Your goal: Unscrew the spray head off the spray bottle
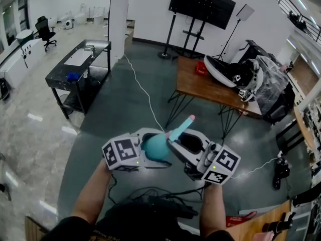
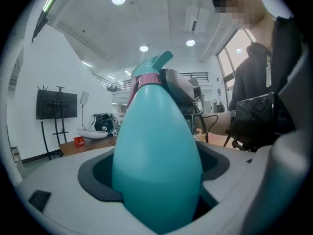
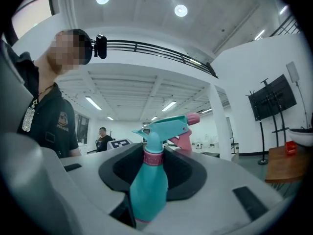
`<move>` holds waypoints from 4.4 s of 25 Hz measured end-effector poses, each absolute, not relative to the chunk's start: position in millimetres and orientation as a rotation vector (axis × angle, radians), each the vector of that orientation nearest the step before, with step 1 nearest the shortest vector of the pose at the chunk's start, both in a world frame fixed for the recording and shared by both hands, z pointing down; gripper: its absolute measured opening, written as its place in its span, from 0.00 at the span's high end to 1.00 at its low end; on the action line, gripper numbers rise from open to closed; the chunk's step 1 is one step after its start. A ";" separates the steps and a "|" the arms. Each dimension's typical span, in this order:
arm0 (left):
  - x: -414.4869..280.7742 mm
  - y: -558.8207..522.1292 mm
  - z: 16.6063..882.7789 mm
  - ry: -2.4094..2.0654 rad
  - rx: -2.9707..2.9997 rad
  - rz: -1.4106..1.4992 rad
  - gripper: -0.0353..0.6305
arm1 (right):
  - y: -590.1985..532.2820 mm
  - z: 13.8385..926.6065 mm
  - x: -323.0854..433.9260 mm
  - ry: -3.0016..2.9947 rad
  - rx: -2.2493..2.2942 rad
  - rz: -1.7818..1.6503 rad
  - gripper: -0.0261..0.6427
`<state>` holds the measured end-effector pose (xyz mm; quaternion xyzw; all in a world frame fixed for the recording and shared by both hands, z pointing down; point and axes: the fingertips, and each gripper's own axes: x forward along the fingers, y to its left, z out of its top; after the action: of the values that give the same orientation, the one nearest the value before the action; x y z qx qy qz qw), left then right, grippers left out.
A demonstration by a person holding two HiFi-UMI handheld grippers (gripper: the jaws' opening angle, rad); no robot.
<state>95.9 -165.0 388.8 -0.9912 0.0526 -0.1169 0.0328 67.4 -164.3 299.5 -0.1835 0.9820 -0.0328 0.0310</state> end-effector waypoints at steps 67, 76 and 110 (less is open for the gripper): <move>96.7 -141.7 378.7 -0.054 -3.059 -0.201 0.30 | -141.6 294.3 67.9 3.009 -0.368 -0.011 0.75; 90.3 -190.7 383.2 0.396 -3.024 -0.228 0.30 | -168.8 295.5 74.2 2.932 -0.685 -0.081 0.67; 105.8 -195.0 399.6 0.441 -2.999 -0.350 0.30 | -186.5 309.4 84.0 2.911 -0.929 -0.176 0.75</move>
<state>105.8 -195.0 399.6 -0.9818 0.1443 -0.1147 0.0452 84.0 -186.5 309.4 -0.3033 0.9503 -0.0576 0.0404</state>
